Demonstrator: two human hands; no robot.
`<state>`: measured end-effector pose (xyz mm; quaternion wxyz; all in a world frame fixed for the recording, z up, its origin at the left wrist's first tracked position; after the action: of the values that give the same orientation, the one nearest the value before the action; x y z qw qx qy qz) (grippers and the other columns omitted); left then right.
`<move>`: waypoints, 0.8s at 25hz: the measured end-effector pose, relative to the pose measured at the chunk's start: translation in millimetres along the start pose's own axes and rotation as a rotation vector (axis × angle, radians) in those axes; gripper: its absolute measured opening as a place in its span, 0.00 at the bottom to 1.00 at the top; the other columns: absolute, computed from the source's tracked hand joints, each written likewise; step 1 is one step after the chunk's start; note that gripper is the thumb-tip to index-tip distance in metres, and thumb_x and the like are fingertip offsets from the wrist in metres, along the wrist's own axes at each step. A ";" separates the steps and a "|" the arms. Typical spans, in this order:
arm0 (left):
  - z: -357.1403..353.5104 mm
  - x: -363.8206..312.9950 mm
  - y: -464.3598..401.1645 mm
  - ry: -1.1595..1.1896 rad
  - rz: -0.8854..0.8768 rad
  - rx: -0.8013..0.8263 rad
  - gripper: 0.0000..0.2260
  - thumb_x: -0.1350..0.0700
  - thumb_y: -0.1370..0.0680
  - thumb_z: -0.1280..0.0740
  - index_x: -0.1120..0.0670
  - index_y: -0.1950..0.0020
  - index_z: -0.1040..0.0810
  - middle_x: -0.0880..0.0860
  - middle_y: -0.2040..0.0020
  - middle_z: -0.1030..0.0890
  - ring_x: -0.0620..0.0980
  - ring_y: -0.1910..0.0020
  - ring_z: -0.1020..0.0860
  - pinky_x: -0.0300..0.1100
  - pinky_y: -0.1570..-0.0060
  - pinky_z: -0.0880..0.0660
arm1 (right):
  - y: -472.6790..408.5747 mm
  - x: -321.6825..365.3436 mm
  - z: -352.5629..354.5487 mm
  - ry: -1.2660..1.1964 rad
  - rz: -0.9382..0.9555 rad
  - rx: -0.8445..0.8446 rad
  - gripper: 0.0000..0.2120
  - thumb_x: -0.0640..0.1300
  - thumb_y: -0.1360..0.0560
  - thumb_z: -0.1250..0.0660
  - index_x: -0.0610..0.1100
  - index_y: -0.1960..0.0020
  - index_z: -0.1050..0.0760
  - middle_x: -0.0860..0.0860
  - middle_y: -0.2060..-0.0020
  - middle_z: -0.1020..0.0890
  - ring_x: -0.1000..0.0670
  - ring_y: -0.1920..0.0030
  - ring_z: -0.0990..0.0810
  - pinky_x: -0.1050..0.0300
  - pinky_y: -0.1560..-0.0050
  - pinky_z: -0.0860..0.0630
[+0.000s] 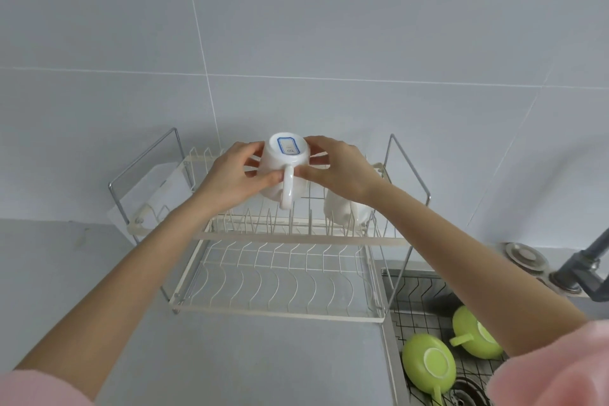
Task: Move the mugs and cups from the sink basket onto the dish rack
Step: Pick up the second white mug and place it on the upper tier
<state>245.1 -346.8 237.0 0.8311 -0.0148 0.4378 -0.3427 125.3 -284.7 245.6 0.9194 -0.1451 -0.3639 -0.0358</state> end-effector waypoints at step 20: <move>-26.6 93.2 -24.8 -0.072 0.259 0.252 0.25 0.52 0.28 0.30 0.52 0.33 0.34 0.54 0.35 0.26 0.53 0.40 0.24 0.49 0.37 0.29 | -48.6 -42.7 -77.9 0.064 -0.150 0.136 0.23 0.46 0.27 0.32 0.39 0.36 0.31 0.43 0.40 0.22 0.46 0.40 0.24 0.55 0.39 0.29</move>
<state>247.2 -412.7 161.8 0.8786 0.1337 0.3597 -0.2842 137.1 -355.7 174.3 0.9329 -0.0536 -0.3459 -0.0845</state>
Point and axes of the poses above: each hand's wrist, its own y-axis away from the middle knuckle, its own z-axis out of the back of the hand, x = y × z, the point moved 9 cm from there along -y, towards the middle knuckle
